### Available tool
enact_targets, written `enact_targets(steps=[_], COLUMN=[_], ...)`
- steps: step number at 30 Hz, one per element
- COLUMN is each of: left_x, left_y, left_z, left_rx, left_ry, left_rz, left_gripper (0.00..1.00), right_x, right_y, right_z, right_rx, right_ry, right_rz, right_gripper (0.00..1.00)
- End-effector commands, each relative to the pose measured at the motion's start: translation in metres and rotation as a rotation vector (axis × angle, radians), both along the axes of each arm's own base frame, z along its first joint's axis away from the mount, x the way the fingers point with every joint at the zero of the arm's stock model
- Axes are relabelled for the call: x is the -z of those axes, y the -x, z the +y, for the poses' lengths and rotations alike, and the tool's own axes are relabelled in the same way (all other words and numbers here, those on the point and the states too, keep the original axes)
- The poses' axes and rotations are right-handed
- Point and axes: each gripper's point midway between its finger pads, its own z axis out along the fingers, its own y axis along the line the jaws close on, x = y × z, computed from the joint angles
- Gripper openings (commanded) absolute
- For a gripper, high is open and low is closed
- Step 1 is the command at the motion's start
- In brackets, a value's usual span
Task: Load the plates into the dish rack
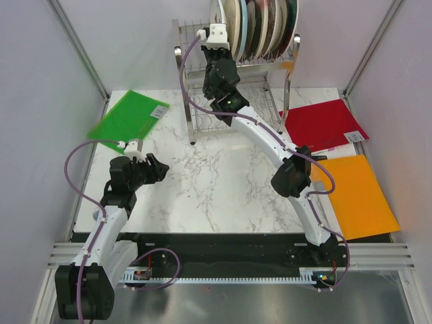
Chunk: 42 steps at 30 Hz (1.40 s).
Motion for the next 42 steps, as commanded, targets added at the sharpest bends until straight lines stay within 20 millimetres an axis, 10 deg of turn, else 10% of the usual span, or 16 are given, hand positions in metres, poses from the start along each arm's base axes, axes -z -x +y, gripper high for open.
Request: enact_targets(steps=[1,5,11,34,42], left_x=[-0.007,-0.006,-0.004,-0.018,-0.033], left_y=[-0.004,-0.004,-0.003,-0.001,-0.004], left_z=[-0.003,-0.004,-0.004,-0.004,-0.003], left_rx=[0.003,0.004,0.006,0.000,0.001], left_ry=[0.027,0.029,0.031,0.043,0.026], left_rz=[-0.019,-0.017,-0.012,-0.067,-0.085], left_gripper=[0.59,0.59,0.59,0.61,0.79], right_x=[-0.015,-0.015,-0.020,-0.049,0.000], right_y=[-0.015,-0.019,-0.012,0.085,0.138], right_z=[-0.050,-0.052,-0.046,-0.083,-0.117], right_rx=[0.100,0.101,0.089,0.205,0.117], right_ry=[-0.044,-0.053,-0.036,0.054,0.138], right_rz=[-0.028,-0.041,-0.070,-0.003,0.232], right_gripper=[0.00,0.07,0.52,0.58,0.88])
